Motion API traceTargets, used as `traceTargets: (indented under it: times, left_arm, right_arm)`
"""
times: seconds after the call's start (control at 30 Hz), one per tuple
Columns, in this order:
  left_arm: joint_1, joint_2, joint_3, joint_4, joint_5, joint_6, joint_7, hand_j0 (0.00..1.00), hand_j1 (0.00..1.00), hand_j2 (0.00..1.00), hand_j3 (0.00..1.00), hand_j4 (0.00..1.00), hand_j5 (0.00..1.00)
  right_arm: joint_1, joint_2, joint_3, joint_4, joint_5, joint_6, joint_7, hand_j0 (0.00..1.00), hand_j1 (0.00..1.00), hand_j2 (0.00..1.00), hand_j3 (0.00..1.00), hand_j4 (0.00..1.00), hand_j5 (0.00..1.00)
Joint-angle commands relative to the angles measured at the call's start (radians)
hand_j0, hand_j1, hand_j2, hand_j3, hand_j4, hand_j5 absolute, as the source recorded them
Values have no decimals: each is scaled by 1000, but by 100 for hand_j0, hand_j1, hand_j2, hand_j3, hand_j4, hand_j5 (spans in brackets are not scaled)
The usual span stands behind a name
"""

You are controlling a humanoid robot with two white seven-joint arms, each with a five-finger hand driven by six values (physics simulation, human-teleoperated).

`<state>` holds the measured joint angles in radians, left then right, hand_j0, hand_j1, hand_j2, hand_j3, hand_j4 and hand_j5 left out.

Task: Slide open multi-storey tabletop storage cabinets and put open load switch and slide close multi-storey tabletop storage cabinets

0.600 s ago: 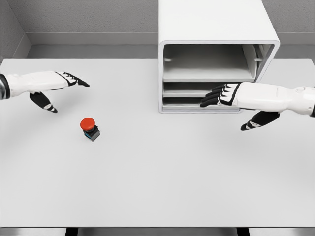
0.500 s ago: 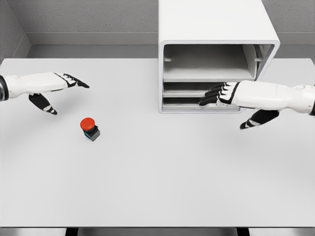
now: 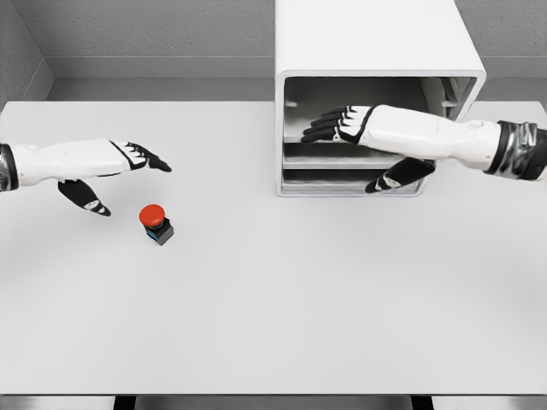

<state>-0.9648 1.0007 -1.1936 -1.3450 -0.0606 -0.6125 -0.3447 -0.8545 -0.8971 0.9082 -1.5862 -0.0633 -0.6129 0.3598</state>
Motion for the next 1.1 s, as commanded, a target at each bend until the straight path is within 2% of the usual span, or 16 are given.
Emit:
traceTargets:
  times: [0.0, 0.07, 0.17, 0.23, 0.33, 0.6, 0.67, 0.77, 0.97, 1.07]
  left_arm:
    - [3, -2, 0, -28, 1, 2, 1, 100, 100, 100, 100, 100, 100]
    - [29, -2, 8, -34, 1, 2, 1, 100, 100, 100, 100, 100, 100]
    - [46, -7, 12, -49, 1, 2, 1, 100, 100, 100, 100, 100, 100]
    - [47, -8, 12, -49, -1, 2, 0, 100, 100, 100, 100, 100, 100]
    - [47, -37, 12, -48, -2, 2, -2, 100, 100, 100, 100, 100, 100]
    - [61, -45, -1, -48, -2, 2, -2, 100, 100, 100, 100, 100, 100]
    - [70, -47, -3, -48, -2, 2, 0, 100, 100, 100, 100, 100, 100]
    - [74, -50, -3, -48, -4, 2, -2, 100, 100, 100, 100, 100, 100]
    - [77, -42, -3, -48, -5, 2, 0, 100, 100, 100, 100, 100, 100]
    - [77, -43, -3, -48, -13, 2, 0, 100, 100, 100, 100, 100, 100]
  right_arm:
    - [2, 15, 0, 49, -6, 2, -4, 100, 100, 100, 100, 100, 100]
    - [6, 27, -9, 54, 29, 2, -4, 100, 100, 100, 100, 100, 100]
    - [20, 58, -17, 112, 43, 2, -7, 100, 100, 100, 100, 100, 100]
    - [20, 83, -25, 164, 45, 2, -9, 100, 100, 100, 100, 100, 100]
    - [18, 98, -46, 195, 91, 2, -7, 100, 100, 100, 100, 100, 100]
    - [22, 129, -48, 199, 155, 2, -7, 100, 100, 100, 100, 100, 100]
    - [22, 161, -54, 255, 174, 2, -7, 100, 100, 100, 100, 100, 100]
    - [22, 182, -74, 265, 211, 2, -7, 100, 100, 100, 100, 100, 100]
    - [29, 176, -87, 265, 224, 2, -1, 100, 100, 100, 100, 100, 100]
    - [48, 172, -112, 305, 224, 2, 5, 100, 100, 100, 100, 100, 100]
